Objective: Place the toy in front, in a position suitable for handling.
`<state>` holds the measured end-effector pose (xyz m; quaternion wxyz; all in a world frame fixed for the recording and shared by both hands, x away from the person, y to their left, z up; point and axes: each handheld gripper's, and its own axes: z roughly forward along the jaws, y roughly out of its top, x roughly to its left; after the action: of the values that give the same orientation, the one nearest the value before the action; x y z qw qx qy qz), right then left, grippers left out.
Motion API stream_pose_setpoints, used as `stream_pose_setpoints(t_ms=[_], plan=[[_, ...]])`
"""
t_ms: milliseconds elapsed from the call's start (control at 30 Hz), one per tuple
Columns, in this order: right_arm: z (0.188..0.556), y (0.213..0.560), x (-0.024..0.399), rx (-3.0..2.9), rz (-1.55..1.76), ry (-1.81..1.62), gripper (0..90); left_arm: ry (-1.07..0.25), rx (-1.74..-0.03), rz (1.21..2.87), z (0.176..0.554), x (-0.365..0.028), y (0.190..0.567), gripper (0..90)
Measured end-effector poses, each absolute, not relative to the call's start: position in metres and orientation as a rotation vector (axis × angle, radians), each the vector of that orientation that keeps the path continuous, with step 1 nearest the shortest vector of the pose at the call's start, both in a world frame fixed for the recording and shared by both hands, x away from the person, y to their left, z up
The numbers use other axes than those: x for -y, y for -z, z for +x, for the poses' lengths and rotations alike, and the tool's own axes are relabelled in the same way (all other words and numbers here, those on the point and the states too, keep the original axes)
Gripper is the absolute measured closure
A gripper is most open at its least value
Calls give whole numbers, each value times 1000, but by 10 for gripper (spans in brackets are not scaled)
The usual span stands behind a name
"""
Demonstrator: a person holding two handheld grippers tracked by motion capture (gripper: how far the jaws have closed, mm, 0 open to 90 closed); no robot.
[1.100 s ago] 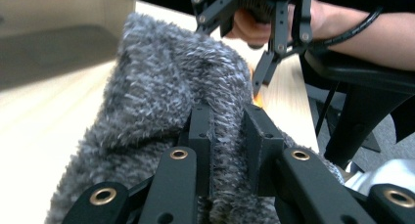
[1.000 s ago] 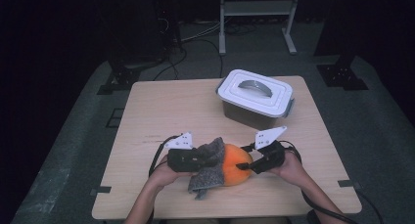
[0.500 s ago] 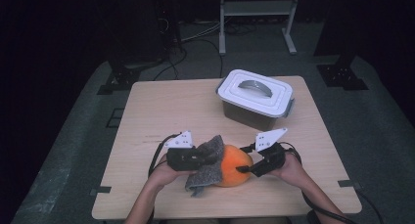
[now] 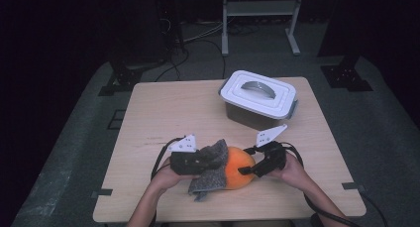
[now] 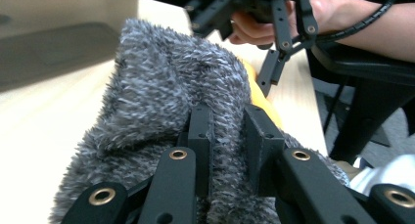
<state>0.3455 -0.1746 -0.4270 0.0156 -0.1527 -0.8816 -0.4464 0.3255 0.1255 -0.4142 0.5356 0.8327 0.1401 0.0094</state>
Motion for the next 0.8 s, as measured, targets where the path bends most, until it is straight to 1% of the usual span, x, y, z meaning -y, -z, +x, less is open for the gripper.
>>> stream_pose_setpoints(t_ms=[33, 100, 333, 533, 667, 767, 800], plan=[[343, 425, 175, 2766, -439, 1406, 355, -39, -341, 1984, 326, -129, 412, 754], [341, 424, 176, 2782, -412, 1410, 371, -50, -359, 1985, 327, -133, 412, 753], [335, 420, 178, 2819, -370, 1443, 400, -31, -416, 1970, 333, -146, 422, 748], [332, 416, 175, 2851, -336, 1511, 413, 16, -368, 1902, 329, -141, 417, 748], [333, 419, 177, 2857, -318, 1486, 415, 20, -358, 1926, 329, -137, 420, 750], [339, 423, 185, 2836, -358, 1452, 414, 1, -368, 1993, 329, -137, 426, 749], [339, 423, 185, 2836, -358, 1452, 414, 1, -368, 1993, 329, -137, 426, 748]])
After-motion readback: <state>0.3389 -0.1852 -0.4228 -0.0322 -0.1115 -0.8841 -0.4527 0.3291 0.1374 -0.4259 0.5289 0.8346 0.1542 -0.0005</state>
